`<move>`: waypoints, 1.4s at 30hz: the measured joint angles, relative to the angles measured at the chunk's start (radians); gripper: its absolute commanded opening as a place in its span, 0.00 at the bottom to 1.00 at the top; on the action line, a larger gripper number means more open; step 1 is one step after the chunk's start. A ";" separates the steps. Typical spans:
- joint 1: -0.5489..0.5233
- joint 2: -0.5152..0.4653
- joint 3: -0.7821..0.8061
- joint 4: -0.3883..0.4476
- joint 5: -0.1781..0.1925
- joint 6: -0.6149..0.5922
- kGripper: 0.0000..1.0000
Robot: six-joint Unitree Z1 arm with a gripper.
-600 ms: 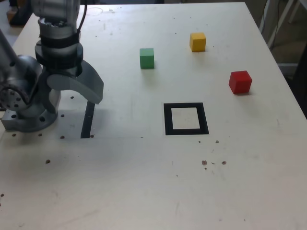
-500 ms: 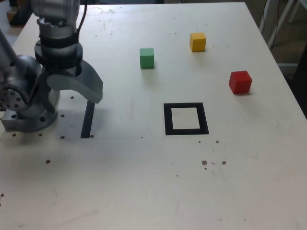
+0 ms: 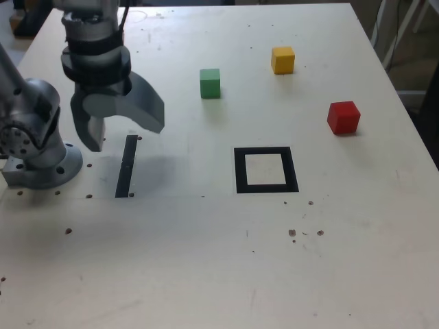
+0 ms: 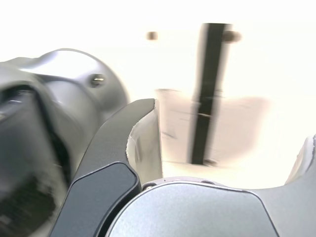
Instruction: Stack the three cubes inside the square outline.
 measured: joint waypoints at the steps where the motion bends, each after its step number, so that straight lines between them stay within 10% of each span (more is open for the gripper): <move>1: 0.000 0.001 -0.020 0.006 0.007 0.003 0.99; 9: 0.013 0.080 -0.244 0.127 0.056 0.045 0.99; 29: 0.116 0.578 -0.878 0.436 0.049 0.216 0.97; 42: 0.119 0.743 -1.291 0.465 0.050 0.217 0.97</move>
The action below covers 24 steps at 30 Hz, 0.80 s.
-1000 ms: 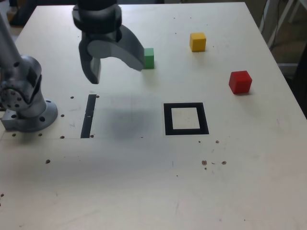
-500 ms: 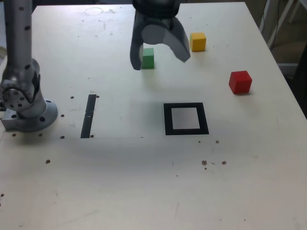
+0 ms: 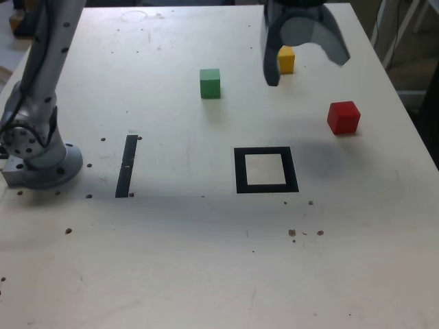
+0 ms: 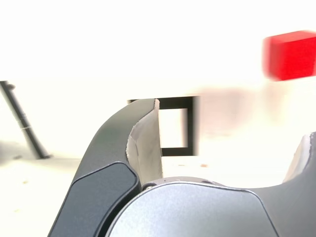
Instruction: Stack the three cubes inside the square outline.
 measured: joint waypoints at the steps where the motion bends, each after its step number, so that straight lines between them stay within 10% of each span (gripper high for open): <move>1: 0.000 0.012 -0.030 0.000 0.001 0.000 0.97; 12: 0.000 0.219 -0.359 0.048 0.006 0.000 0.97; 24: -0.001 0.287 -0.380 0.062 0.006 -0.005 0.96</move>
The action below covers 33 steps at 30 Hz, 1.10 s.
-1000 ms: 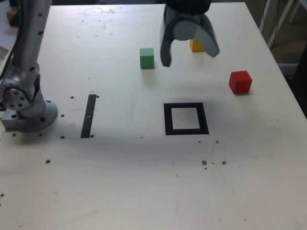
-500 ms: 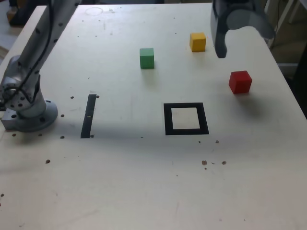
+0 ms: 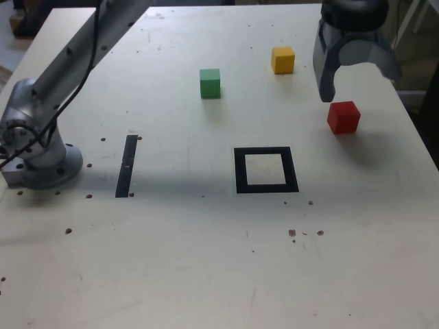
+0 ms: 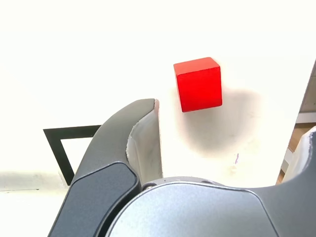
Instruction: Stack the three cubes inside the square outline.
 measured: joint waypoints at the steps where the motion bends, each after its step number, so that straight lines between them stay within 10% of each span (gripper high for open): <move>1: 0.000 0.005 0.000 0.000 0.000 0.000 0.96; 18: 0.016 0.130 -0.033 -0.002 0.002 -0.003 0.90; 33: 0.029 0.161 -0.033 -0.020 -0.002 -0.006 0.62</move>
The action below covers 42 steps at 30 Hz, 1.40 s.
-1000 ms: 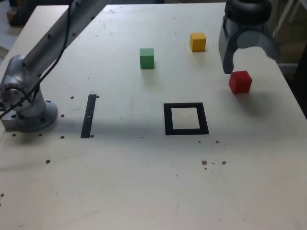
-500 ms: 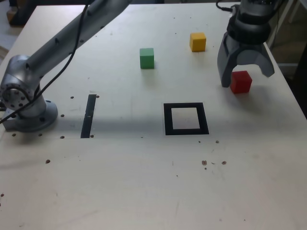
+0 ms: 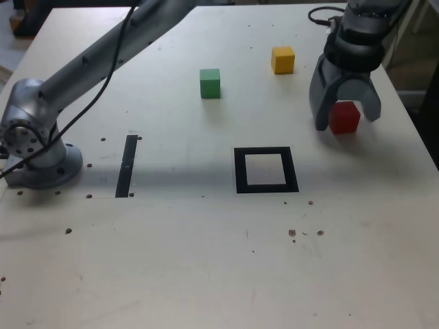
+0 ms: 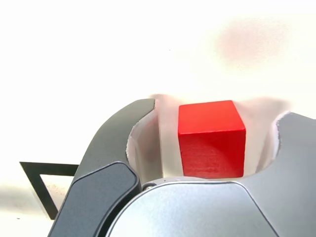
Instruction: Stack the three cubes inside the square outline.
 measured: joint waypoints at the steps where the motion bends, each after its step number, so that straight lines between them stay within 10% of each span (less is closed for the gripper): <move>1: 0.000 0.001 0.000 -0.005 -0.004 -0.001 0.61; 10: 0.000 0.010 -0.013 -0.034 -0.005 -0.004 0.34; 28: -0.004 -0.011 0.006 -0.038 0.009 0.000 0.22; 42: -0.071 -0.318 0.283 0.011 0.052 0.036 0.22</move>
